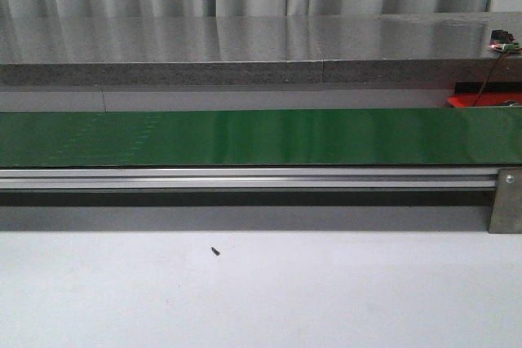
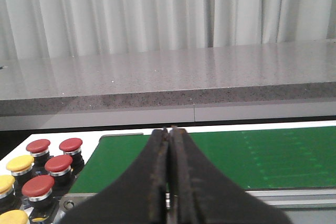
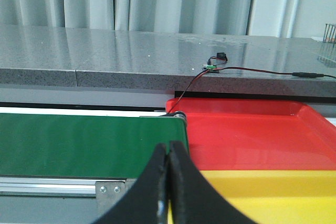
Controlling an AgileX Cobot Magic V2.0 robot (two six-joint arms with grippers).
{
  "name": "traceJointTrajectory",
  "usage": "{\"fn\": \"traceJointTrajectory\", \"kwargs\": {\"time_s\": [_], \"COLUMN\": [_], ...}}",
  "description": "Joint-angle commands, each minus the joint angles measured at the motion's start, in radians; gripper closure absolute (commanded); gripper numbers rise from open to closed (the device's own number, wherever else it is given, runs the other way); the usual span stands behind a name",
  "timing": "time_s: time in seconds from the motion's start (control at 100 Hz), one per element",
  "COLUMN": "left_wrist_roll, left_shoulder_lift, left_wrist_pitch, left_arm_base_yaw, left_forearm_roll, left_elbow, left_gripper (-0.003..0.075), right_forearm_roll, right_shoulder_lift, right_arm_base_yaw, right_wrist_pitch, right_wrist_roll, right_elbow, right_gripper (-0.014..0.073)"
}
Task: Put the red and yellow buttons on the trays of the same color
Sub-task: 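Move the left gripper down over a yellow push-button on the table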
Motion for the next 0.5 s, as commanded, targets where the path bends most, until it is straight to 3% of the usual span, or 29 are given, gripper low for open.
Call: {"fn": "traceJointTrajectory", "kwargs": {"time_s": [0.0,0.3,0.49], "left_wrist_roll": [-0.012,-0.012,-0.012], "left_shoulder_lift": [0.007,0.231,0.419], "left_wrist_pitch": [-0.044,0.226,0.313], "left_arm_base_yaw": [0.018,0.075,0.115], "left_forearm_roll": [-0.025,-0.021,-0.013], "left_elbow": [-0.076,-0.334,-0.472], "left_gripper": [0.074,0.074,0.074], "right_forearm_roll": [0.004,0.004,0.004], "right_shoulder_lift": [-0.019,-0.019,-0.019], "right_arm_base_yaw": [0.0,0.0,0.0], "right_wrist_pitch": [-0.084,-0.084,-0.084], "right_wrist_roll": [-0.004,-0.004,-0.004], "right_elbow": [-0.017,-0.017,-0.017], "right_gripper": [0.0662,0.0662,0.0662]}}
